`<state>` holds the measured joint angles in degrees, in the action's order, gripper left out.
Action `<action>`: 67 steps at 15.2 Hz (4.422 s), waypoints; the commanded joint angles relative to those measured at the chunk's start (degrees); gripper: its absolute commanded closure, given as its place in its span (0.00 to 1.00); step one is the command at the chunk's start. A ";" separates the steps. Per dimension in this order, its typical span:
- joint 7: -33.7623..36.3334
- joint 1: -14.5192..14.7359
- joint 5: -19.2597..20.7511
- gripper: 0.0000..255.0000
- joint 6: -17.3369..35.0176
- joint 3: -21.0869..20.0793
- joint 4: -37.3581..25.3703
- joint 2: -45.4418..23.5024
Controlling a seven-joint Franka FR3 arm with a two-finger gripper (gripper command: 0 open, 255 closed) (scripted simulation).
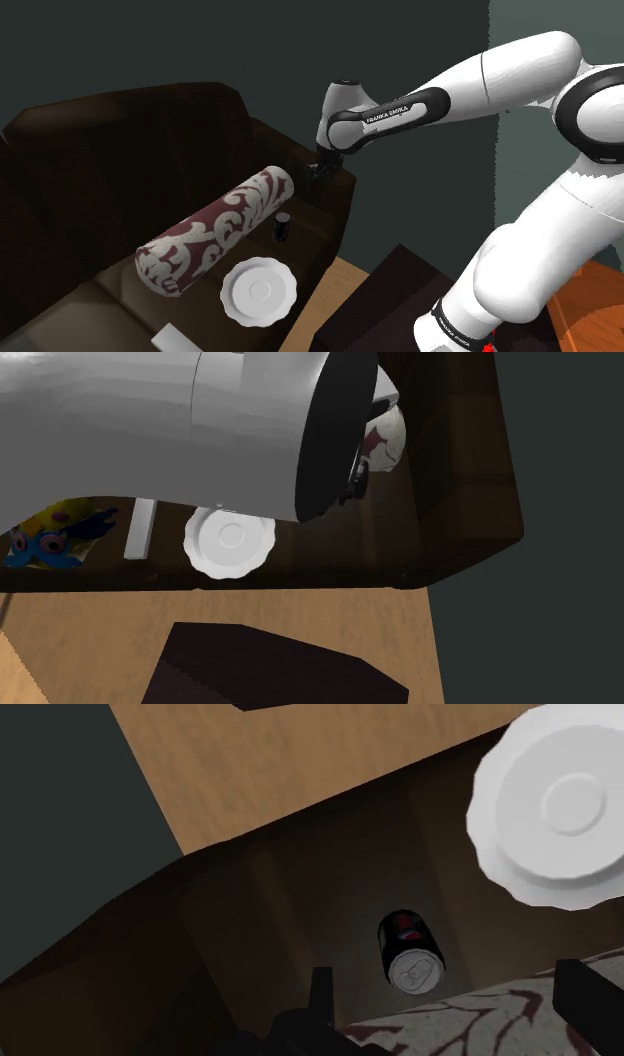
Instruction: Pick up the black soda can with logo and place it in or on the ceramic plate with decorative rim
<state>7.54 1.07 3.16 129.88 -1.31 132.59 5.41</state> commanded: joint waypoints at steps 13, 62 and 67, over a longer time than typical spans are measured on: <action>1.47 0.89 1.47 0.00 10.54 -0.26 -18.41 -31.60; 3.17 2.61 1.53 1.00 7.20 -0.84 -24.19 -35.03; 9.03 6.80 2.06 1.00 8.94 -2.03 -17.23 -30.05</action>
<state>15.50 7.16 5.15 138.62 -3.12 114.35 -25.44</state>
